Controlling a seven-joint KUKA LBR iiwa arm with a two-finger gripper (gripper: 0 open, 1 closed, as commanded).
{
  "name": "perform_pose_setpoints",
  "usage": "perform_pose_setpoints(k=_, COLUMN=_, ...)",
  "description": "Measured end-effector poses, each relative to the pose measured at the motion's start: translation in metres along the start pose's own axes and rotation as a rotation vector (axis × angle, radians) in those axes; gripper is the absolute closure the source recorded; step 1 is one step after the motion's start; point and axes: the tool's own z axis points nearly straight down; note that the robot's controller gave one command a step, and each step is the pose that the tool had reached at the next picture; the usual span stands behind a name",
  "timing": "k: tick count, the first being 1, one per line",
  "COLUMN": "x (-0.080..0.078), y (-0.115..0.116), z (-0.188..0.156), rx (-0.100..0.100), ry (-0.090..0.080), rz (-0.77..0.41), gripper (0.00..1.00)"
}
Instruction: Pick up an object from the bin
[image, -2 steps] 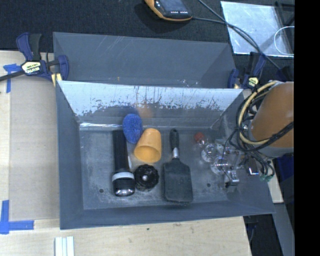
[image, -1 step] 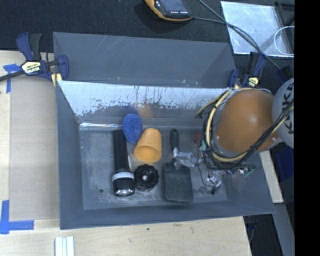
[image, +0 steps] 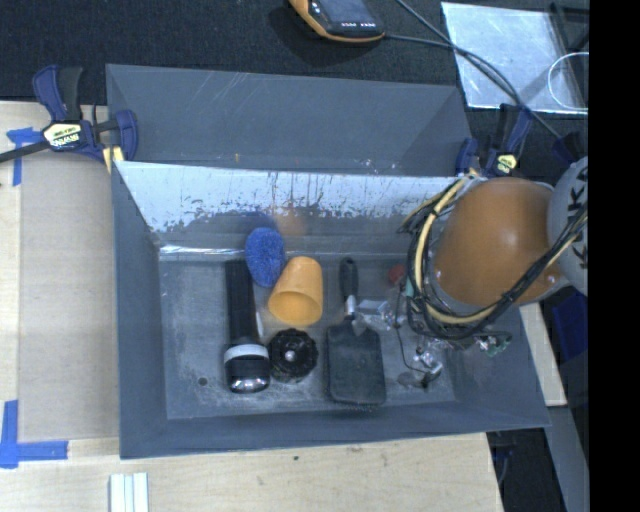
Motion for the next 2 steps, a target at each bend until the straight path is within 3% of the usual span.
perform_pose_setpoints(k=1, x=-0.048, y=-0.023, z=0.003, rx=-0.005, ry=-0.001, rz=-0.177, gripper=0.0)
perform_pose_setpoints(k=2, x=-0.044, y=-0.028, z=0.067, rx=0.0, ry=0.0, rz=0.28, gripper=0.0)
